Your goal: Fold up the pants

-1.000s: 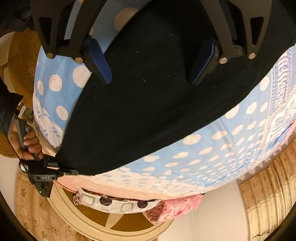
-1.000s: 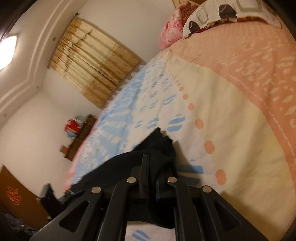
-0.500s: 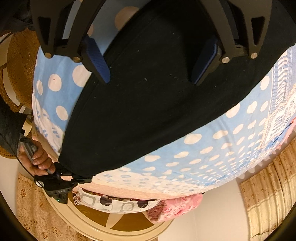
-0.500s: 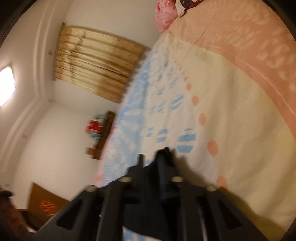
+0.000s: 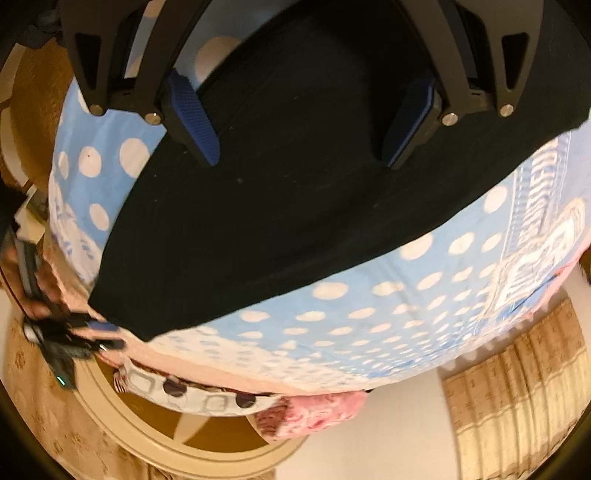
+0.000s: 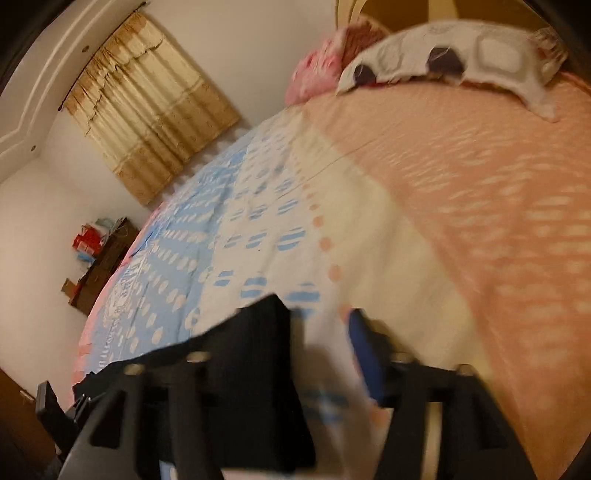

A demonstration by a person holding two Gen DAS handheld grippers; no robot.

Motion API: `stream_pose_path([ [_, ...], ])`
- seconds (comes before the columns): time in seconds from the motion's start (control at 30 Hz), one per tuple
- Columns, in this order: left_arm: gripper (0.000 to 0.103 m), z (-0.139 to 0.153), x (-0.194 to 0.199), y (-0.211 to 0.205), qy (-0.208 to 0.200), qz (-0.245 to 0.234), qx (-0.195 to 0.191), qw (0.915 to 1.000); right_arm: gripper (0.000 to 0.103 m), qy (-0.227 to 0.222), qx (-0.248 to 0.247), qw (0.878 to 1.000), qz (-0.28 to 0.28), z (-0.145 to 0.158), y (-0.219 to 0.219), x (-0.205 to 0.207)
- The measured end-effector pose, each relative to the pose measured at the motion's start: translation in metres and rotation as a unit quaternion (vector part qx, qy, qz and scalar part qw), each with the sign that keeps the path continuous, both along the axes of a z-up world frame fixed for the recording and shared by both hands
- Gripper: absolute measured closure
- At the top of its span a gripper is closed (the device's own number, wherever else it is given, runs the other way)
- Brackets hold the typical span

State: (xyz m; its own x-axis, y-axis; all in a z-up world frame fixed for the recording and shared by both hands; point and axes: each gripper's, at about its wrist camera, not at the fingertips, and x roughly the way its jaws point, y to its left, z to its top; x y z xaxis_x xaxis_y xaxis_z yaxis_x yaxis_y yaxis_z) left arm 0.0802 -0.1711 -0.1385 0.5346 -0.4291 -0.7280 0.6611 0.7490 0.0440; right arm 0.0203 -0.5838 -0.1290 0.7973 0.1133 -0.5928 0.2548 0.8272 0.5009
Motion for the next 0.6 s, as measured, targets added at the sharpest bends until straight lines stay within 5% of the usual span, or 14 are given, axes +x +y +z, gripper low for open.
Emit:
stream_pose_path([
  [0.23, 0.01, -0.006, -0.009, 0.006, -0.02, 0.002, 0.005, 0.9998, 0.044, 0.017, 0.033, 0.999, 0.009, -0.019, 0.016, -0.029],
  [0.37, 0.011, -0.003, -0.01, 0.013, -0.017, 0.011, 0.001, 0.9998, 0.044, 0.024, -0.037, 0.999, 0.004, -0.017, 0.039, -0.037],
  [0.5, 0.01, 0.015, -0.009, 0.016, -0.014, 0.027, -0.045, 0.9985, 0.044, -0.031, -0.002, 0.999, 0.017, -0.007, 0.04, -0.045],
  [0.6, 0.01, 0.015, -0.004, 0.007, -0.016, 0.032, -0.038, 0.9986, 0.051, -0.014, 0.006, 1.0, 0.002, -0.017, 0.028, -0.037],
])
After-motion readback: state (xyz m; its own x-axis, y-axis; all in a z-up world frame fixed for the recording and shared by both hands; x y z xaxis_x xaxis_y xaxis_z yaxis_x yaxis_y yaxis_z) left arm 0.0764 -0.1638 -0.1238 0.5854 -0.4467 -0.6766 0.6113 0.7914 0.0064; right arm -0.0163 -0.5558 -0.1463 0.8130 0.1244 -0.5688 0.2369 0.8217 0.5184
